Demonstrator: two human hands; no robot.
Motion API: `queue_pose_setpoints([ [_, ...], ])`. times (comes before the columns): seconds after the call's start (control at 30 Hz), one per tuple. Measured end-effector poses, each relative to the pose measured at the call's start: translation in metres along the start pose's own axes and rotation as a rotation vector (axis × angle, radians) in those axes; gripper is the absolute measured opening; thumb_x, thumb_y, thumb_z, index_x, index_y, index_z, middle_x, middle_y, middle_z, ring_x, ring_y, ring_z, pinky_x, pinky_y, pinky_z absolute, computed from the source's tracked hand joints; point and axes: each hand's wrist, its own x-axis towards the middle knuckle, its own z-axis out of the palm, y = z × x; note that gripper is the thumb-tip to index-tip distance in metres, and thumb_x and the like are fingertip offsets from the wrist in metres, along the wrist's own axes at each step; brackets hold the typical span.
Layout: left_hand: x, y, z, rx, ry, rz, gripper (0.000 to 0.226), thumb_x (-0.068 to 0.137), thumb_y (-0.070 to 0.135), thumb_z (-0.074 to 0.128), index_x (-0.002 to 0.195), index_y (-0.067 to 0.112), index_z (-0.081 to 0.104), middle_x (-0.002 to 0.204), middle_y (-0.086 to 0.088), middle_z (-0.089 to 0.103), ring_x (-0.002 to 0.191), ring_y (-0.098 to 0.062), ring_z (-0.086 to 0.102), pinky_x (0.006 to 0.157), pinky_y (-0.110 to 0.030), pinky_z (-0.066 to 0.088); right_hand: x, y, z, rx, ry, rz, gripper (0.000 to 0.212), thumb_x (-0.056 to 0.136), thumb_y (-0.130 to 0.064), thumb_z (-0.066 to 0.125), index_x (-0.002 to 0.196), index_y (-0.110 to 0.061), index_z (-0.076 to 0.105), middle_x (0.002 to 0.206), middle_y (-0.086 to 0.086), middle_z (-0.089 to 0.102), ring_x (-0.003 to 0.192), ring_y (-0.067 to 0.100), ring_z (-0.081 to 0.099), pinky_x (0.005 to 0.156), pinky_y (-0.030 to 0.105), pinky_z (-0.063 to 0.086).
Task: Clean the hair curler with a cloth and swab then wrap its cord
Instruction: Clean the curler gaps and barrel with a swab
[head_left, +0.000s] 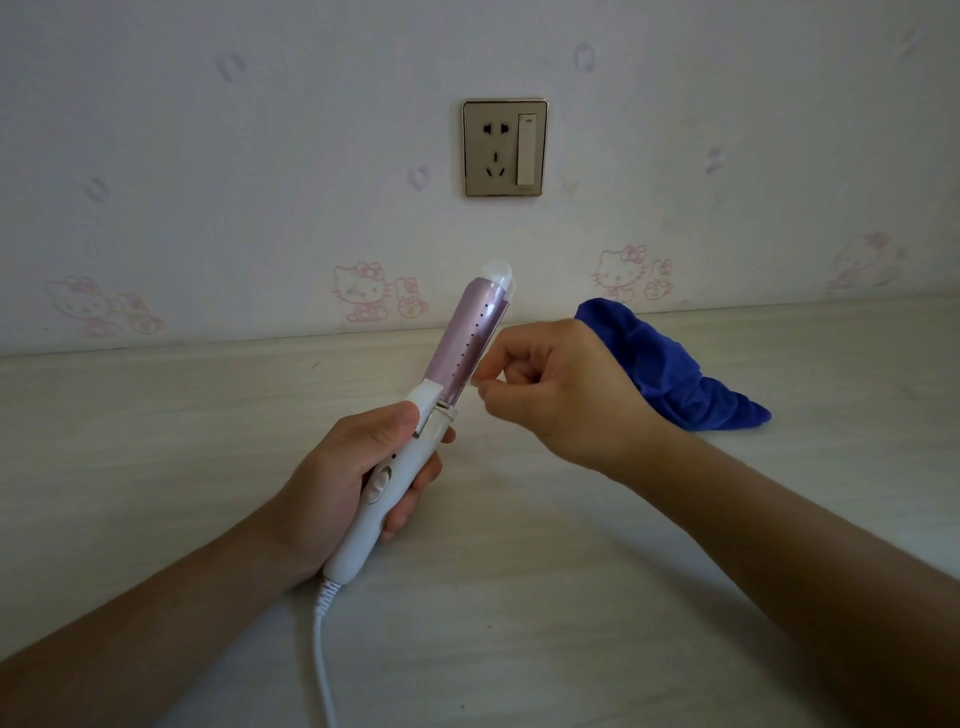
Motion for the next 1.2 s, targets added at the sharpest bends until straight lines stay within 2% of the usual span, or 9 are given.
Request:
queue_pose_setpoints([
  [0.1, 0.003, 0.000, 0.005, 0.021, -0.010, -0.017, 0.060, 0.082, 0.057, 0.057, 0.105, 0.004, 0.070, 0.073, -0.010, 0.058, 0.042, -0.016, 0.045, 0.042, -0.022, 0.039, 0.004, 0.007, -0.015, 0.020, 0.154, 0.059, 0.016, 0.089, -0.003, 0.070, 0.079, -0.015, 0.072, 0.050, 0.000, 0.052, 0.045, 0.009, 0.043, 0.046, 0.028, 0.044],
  [0.17, 0.004, -0.001, 0.007, 0.019, -0.010, -0.028, 0.062, 0.081, 0.056, 0.058, 0.106, 0.002, 0.069, 0.074, -0.012, 0.058, 0.042, -0.016, 0.045, 0.042, -0.022, 0.039, 0.006, 0.010, -0.024, 0.012, 0.217, 0.084, 0.017, 0.090, -0.003, 0.069, 0.080, -0.016, 0.072, 0.054, 0.012, 0.058, 0.046, 0.011, 0.045, 0.050, 0.031, 0.046],
  [0.23, 0.003, 0.000, 0.007, 0.006, -0.003, -0.036, 0.061, 0.080, 0.056, 0.058, 0.106, 0.001, 0.069, 0.074, -0.011, 0.058, 0.041, -0.015, 0.045, 0.041, -0.023, 0.039, 0.007, 0.010, -0.025, 0.008, 0.189, 0.085, 0.016, 0.090, -0.002, 0.069, 0.081, -0.015, 0.073, 0.055, 0.013, 0.059, 0.047, 0.012, 0.045, 0.051, 0.031, 0.046],
  [0.37, 0.003, 0.002, 0.006, -0.035, 0.023, -0.040, 0.052, 0.091, 0.050, 0.050, 0.103, 0.003, 0.069, 0.073, -0.011, 0.056, 0.040, -0.015, 0.043, 0.040, -0.022, 0.038, 0.005, 0.005, -0.014, 0.031, 0.073, 0.070, 0.021, 0.088, -0.001, 0.072, 0.076, -0.018, 0.072, 0.048, -0.008, 0.053, 0.044, 0.006, 0.045, 0.051, 0.025, 0.047],
  [0.57, 0.000, 0.001, 0.003, -0.034, 0.036, -0.027, 0.054, 0.093, 0.051, 0.048, 0.104, 0.004, 0.070, 0.073, -0.011, 0.056, 0.040, -0.016, 0.042, 0.040, -0.023, 0.037, 0.000, -0.001, 0.002, -0.006, -0.037, 0.037, 0.013, 0.088, -0.002, 0.071, 0.081, -0.012, 0.073, 0.051, 0.006, 0.053, 0.044, 0.011, 0.046, 0.050, 0.026, 0.049],
  [0.67, -0.001, 0.001, 0.001, -0.031, 0.031, -0.015, 0.060, 0.087, 0.061, 0.052, 0.105, 0.006, 0.071, 0.073, -0.010, 0.056, 0.041, -0.015, 0.043, 0.041, -0.023, 0.038, 0.000, -0.004, 0.002, -0.015, -0.056, 0.030, 0.011, 0.089, -0.001, 0.071, 0.083, -0.010, 0.073, 0.050, 0.004, 0.053, 0.043, 0.009, 0.045, 0.050, 0.025, 0.050],
  [0.83, 0.002, 0.001, 0.003, -0.038, 0.016, -0.018, 0.064, 0.088, 0.065, 0.049, 0.106, 0.008, 0.072, 0.072, -0.009, 0.056, 0.040, -0.015, 0.044, 0.041, -0.022, 0.038, -0.004, -0.005, 0.000, -0.002, -0.082, -0.011, 0.011, 0.089, -0.002, 0.071, 0.083, -0.011, 0.072, 0.048, 0.008, 0.050, 0.043, 0.013, 0.044, 0.051, 0.042, 0.052],
  [1.0, 0.002, -0.001, 0.006, -0.007, 0.002, 0.015, 0.062, 0.085, 0.057, 0.056, 0.107, 0.001, 0.068, 0.073, -0.013, 0.057, 0.039, -0.015, 0.044, 0.039, -0.022, 0.037, -0.008, -0.003, 0.001, 0.029, -0.142, -0.014, 0.008, 0.089, -0.004, 0.073, 0.081, -0.008, 0.073, 0.044, -0.010, 0.042, 0.041, 0.008, 0.035, 0.051, 0.034, 0.042],
  [1.2, 0.002, -0.001, 0.000, 0.020, 0.004, 0.012, 0.062, 0.088, 0.061, 0.051, 0.107, 0.004, 0.070, 0.073, -0.012, 0.057, 0.040, -0.016, 0.046, 0.042, -0.023, 0.039, -0.004, -0.004, 0.002, 0.000, -0.130, -0.017, 0.008, 0.089, -0.004, 0.072, 0.083, -0.009, 0.074, 0.044, -0.012, 0.043, 0.042, 0.006, 0.037, 0.052, 0.030, 0.044],
])
